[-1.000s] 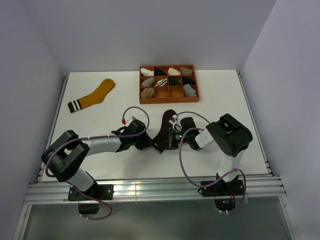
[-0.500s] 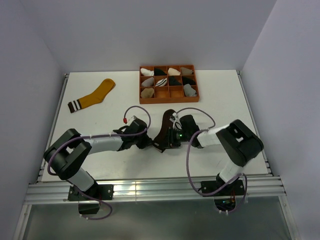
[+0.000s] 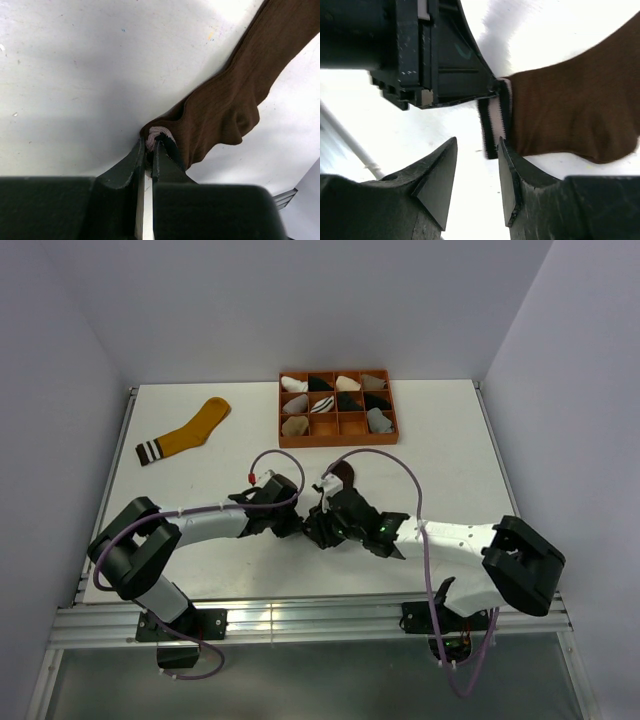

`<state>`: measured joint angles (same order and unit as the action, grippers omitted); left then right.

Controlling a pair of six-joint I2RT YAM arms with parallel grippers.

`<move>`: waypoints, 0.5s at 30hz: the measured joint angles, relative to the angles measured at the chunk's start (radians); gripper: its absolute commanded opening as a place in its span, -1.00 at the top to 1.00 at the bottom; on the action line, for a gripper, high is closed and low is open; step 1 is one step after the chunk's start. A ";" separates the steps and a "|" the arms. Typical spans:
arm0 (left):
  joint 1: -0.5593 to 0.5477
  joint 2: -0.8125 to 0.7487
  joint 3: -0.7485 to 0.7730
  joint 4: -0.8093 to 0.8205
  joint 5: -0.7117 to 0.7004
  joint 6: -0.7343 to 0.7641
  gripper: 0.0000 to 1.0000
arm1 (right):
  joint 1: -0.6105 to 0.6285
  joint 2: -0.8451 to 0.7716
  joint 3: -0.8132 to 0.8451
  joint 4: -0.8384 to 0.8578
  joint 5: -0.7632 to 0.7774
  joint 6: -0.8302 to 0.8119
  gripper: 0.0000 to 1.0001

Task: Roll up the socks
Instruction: Roll the sock at the center of the board.

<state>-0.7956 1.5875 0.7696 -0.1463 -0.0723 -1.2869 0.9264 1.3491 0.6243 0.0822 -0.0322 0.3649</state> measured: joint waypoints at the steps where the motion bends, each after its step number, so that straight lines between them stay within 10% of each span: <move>1: 0.000 0.000 0.003 -0.005 -0.001 0.004 0.99 | 0.020 0.011 0.005 -0.005 0.035 -0.014 0.07; 15: 0.007 0.000 0.014 -0.043 0.005 0.016 0.99 | 0.149 0.177 0.058 -0.002 0.277 -0.078 0.07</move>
<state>-0.7883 1.5875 0.7841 -0.1898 -0.0669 -1.2713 1.0756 1.5261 0.6827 0.0807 0.2451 0.2867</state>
